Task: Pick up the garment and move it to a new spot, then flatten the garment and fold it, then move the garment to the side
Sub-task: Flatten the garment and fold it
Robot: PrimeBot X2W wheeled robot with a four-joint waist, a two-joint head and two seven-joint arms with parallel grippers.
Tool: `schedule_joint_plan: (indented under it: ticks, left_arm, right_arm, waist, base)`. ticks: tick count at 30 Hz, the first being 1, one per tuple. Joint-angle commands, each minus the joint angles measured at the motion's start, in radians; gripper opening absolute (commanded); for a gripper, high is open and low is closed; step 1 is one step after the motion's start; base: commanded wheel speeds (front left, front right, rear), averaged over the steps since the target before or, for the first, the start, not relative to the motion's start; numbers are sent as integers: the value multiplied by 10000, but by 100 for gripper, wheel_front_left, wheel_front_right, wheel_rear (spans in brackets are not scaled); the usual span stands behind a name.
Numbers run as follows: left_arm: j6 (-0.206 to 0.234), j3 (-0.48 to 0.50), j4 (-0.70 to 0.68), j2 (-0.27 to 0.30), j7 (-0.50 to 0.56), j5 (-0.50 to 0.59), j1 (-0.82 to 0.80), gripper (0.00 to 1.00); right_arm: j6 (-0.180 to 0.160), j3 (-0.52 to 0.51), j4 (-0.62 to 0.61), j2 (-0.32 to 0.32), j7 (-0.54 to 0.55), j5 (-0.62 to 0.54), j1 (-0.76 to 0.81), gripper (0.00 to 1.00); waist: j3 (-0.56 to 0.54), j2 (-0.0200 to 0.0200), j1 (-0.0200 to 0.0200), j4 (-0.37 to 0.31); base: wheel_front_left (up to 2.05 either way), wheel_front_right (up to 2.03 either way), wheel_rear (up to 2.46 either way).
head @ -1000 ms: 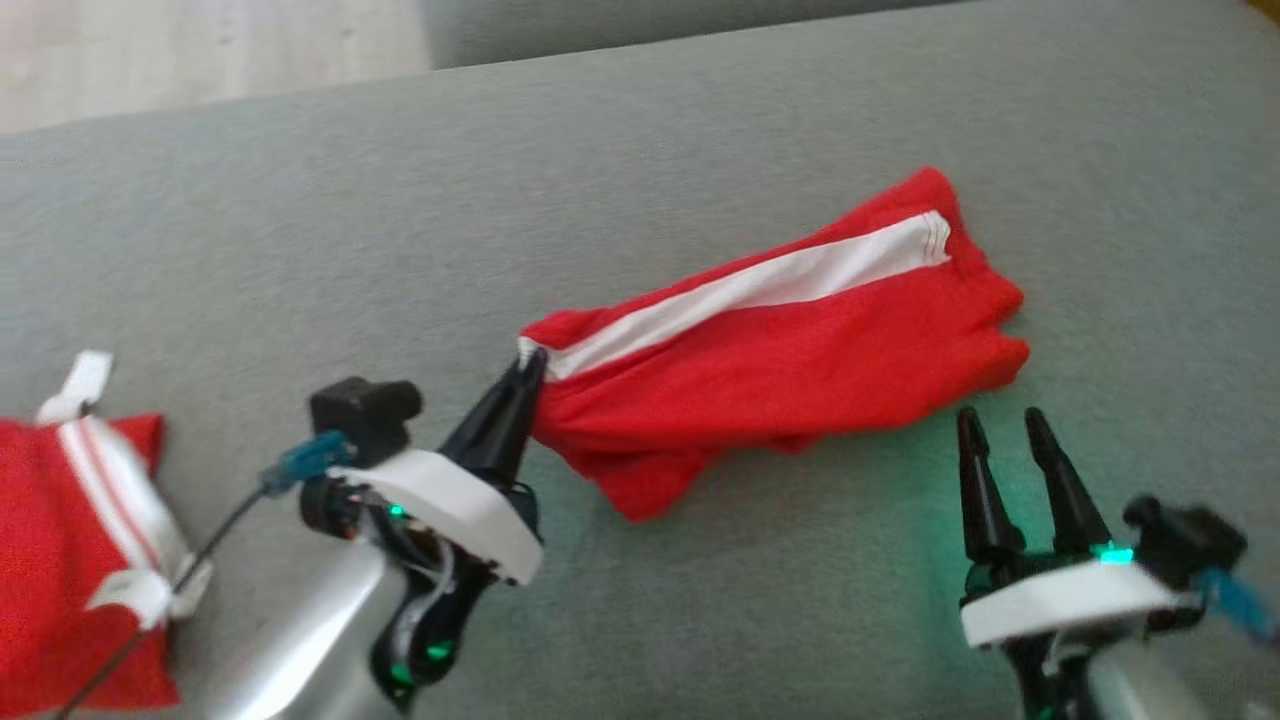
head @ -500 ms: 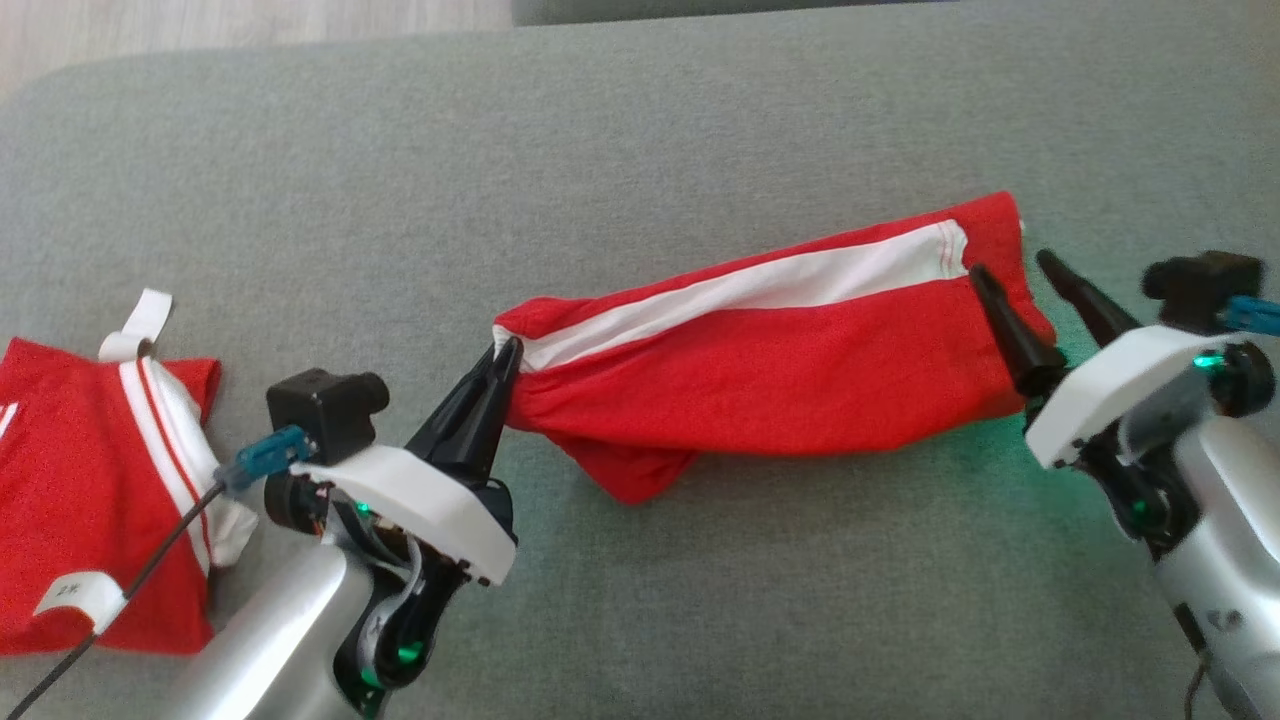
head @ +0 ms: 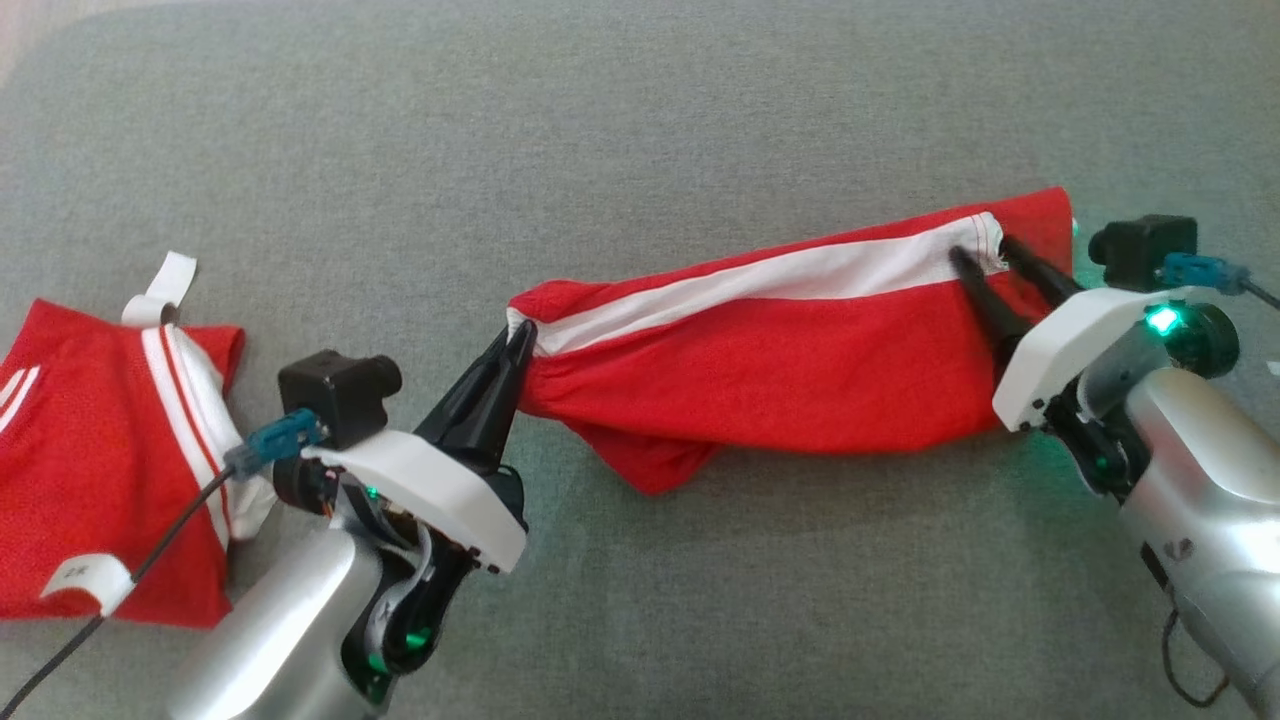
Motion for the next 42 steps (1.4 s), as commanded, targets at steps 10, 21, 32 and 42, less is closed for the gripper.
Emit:
schedule_joint_plan:
  ticks: [10, 21, 32, 42]
  left_arm:
    - [-409, 683, -87, 161, -565, 320, -1365, 0]
    - [-1234, 1475, 2957, -998, -2408, 1931, -7484, 0]
    - [-1949, 1167, 5198, -1762, -3659, 2768, -7781, 0]
    - [-1971, 1937, 3400, -1688, -3673, 4170, -2316, 0]
  right_arm:
    - [67, -224, 487, -526, -2186, 504, -1832, 0]
    - [67, -3982, -1001, -1268, -2496, -1314, -5547, 0]
    - [67, -5566, -3142, -694, -2498, -2369, -3813, 0]
    - [67, -6413, -5472, -75, -2225, -2121, 1952, 0]
  waist:
    - [143, 0, -1, -295]
    - [1160, 0, -1, -1496]
    - [1130, 0, -1, -2074]
    - [550, 0, -1, -2240]
  base:
    - [0, 0, 0]
    - [0, 0, 0]
    - [0, 0, 0]
    - [0, 0, 0]
